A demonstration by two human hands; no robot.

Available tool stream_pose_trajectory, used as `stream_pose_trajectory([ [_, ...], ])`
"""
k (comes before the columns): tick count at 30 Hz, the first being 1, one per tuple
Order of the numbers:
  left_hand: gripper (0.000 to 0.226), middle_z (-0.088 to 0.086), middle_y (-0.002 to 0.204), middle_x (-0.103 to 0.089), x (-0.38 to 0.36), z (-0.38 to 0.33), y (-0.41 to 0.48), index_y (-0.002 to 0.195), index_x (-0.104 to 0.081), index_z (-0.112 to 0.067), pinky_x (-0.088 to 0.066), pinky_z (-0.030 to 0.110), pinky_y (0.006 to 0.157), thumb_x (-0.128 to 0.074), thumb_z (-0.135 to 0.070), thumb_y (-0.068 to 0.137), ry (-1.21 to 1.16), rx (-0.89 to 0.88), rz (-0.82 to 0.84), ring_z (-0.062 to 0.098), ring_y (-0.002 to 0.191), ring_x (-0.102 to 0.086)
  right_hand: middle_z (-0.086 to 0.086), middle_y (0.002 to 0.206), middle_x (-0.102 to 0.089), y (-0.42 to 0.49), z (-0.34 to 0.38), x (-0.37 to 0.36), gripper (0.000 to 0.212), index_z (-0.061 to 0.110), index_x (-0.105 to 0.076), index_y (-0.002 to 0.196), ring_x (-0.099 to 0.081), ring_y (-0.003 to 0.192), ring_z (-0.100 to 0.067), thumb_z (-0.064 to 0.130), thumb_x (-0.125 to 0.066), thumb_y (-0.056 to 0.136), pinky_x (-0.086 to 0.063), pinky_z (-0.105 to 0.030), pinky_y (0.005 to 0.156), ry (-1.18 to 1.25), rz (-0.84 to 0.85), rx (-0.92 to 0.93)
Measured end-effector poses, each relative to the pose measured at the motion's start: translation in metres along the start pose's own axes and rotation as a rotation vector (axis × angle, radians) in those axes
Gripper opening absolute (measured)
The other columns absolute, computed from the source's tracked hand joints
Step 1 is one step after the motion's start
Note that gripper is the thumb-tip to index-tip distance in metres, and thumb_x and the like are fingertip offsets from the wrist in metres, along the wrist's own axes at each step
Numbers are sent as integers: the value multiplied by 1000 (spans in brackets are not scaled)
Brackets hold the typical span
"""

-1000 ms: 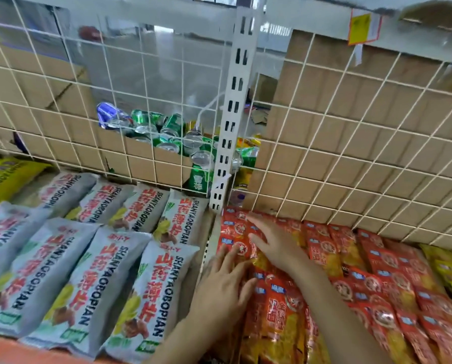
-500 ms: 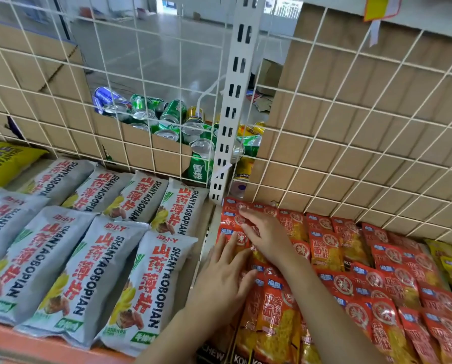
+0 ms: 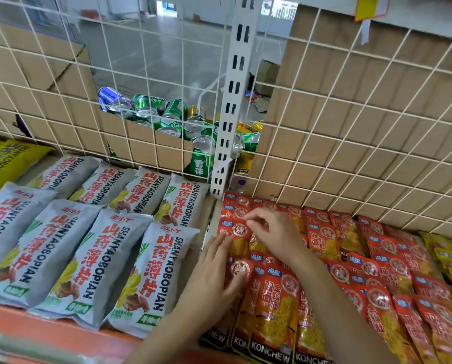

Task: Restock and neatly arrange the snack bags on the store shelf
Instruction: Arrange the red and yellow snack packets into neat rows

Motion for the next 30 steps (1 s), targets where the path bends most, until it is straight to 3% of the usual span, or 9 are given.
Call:
stream_pose_trajectory([
  [3,78,-15,154,8,-3,5,-11,147,1,-31,-8,29,118,-45,-55,89,1,26,66,1,141,11,6,99,-67,-14,5,-3,20,19,-67,98,-56,86,-5,32,-54,92,-38,-12,70,-37,149,-33],
  [7,87,-15,154,12,-7,4,-20,147,3,-28,-8,30,118,-49,-57,85,32,11,73,2,141,13,4,98,-66,-25,12,-8,24,16,-70,97,-58,89,-10,34,-54,91,-45,-26,78,-65,299,-62],
  [13,88,-11,151,-8,-8,1,-24,147,-3,-25,-11,19,114,-59,-46,83,-32,-33,7,4,140,-4,6,109,-60,-31,15,-14,21,20,-67,105,-53,100,-11,29,-53,92,-43,-27,88,-120,446,-83],
  [17,81,-12,137,-23,-4,1,-26,144,-17,-27,-30,20,106,-66,-34,80,-143,-14,-93,4,130,-28,8,99,-61,-31,15,-16,15,19,-68,98,-55,94,-8,25,-58,89,-45,-27,86,-70,457,-84],
  [24,81,-9,137,-23,2,3,-30,144,-18,-25,-38,25,103,-67,-30,79,-165,8,-150,8,127,-33,11,75,-57,-30,16,-16,8,18,-63,83,-53,66,-3,22,-59,89,-42,-19,64,73,424,-150],
  [30,83,-11,136,-20,2,2,-30,145,-14,-26,-34,14,96,-67,-33,81,-148,19,-145,3,125,-33,7,75,-59,-21,7,-7,14,22,-58,76,-54,72,-7,24,-60,89,-41,-23,64,159,111,-234],
])
Point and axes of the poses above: each hand's wrist, its own y-axis towards the middle knuckle, its own x-axis out of the back of the hand, z = x × y, the point moved 4 cm from there along y, towards the middle knuckle
